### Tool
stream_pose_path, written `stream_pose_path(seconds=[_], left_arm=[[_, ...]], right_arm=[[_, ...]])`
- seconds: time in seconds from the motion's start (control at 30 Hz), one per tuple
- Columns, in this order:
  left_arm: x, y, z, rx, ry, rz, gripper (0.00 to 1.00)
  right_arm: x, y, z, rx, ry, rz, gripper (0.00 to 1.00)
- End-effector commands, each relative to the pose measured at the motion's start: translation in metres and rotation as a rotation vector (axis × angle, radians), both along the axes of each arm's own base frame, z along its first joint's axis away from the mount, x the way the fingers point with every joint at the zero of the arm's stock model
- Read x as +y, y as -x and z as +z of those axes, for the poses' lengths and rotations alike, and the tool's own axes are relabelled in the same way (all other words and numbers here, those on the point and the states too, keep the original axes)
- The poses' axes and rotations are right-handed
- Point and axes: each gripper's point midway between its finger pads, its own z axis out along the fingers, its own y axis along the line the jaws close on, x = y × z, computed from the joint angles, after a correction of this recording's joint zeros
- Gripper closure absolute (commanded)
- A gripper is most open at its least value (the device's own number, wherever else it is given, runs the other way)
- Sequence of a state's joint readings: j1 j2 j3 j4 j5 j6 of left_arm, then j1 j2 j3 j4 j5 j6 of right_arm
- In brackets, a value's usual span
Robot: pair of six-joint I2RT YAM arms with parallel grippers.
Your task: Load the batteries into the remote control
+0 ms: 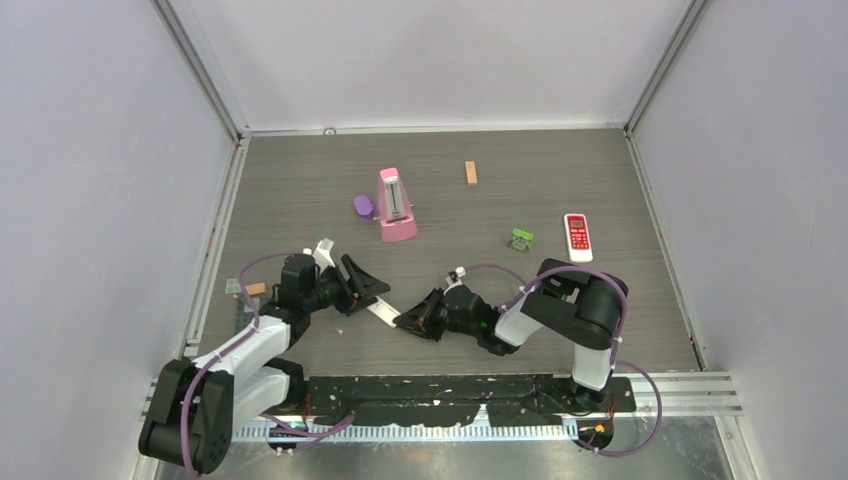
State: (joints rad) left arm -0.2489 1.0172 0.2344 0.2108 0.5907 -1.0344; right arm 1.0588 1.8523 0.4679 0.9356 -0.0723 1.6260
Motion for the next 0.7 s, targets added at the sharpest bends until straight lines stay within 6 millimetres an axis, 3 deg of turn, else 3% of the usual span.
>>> stream_pose_path(seconds=[0.0,0.27,0.67], left_arm=[[-0.001,-0.003,-0.001,-0.019,-0.017,-0.010,0.39],[-0.001,-0.005,-0.002,-0.010,-0.024,-0.011,0.39],[-0.003,-0.005,-0.003,-0.003,-0.016,-0.025,0.40]], right_arm=[[-0.001,-0.002,-0.005,-0.061,0.079,0.023,0.95],[-0.008,-0.009,-0.004,-0.115,0.128,0.009,0.95],[0.000,-0.003,-0.017,-0.058,0.122,0.047,0.95]])
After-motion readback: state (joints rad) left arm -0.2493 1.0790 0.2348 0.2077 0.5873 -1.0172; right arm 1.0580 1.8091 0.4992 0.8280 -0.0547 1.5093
